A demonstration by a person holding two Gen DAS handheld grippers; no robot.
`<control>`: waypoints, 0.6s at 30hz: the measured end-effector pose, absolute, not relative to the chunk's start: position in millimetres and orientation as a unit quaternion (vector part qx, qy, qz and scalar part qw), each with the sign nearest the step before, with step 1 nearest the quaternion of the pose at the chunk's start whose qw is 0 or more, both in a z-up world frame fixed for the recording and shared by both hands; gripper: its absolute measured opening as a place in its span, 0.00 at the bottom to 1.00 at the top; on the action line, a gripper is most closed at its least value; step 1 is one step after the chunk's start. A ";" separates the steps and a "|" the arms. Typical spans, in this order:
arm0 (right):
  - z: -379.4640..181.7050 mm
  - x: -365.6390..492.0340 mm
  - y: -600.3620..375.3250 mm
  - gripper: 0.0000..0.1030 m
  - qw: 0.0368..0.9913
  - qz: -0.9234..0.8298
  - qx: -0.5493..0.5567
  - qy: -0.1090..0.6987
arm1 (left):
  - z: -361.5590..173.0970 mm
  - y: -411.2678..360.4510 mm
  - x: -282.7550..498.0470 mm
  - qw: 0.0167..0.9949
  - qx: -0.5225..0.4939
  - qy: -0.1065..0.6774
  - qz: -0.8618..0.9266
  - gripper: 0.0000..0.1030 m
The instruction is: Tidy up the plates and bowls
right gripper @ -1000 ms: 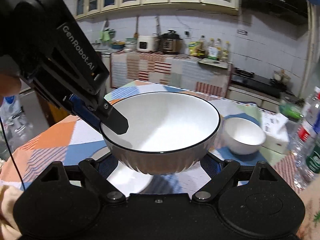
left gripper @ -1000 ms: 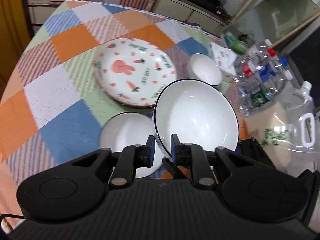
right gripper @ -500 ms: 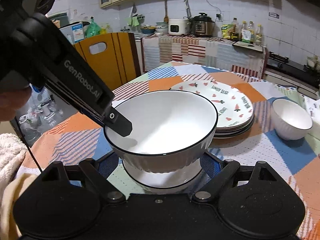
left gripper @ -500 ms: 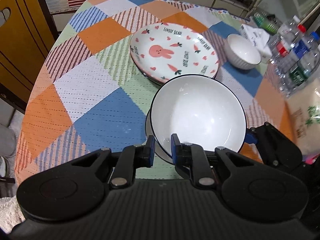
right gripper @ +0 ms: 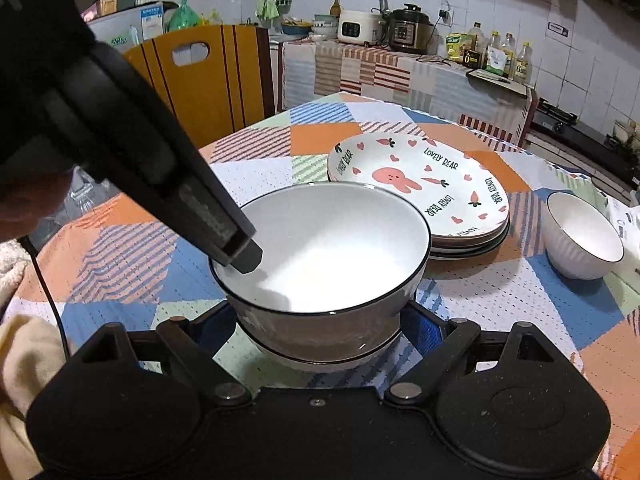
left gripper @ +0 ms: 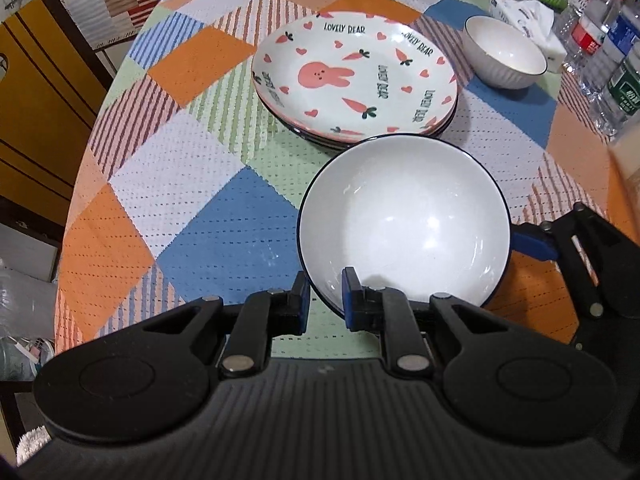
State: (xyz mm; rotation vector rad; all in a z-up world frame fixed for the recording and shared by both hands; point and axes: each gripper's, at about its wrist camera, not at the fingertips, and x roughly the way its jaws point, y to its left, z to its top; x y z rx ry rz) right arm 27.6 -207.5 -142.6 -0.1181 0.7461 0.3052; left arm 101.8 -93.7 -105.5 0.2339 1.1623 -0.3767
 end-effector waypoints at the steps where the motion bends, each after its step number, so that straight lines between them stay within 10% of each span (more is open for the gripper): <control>1: -142.2 27.3 -205.1 0.90 0.916 0.145 -0.066 0.368 | -107.3 -93.9 102.2 0.811 0.109 0.547 -0.176 0.14; 18: -125.5 6.9 -226.6 0.91 0.924 0.146 -0.056 0.350 | -77.5 -93.4 102.1 0.831 0.111 0.510 -0.193 0.18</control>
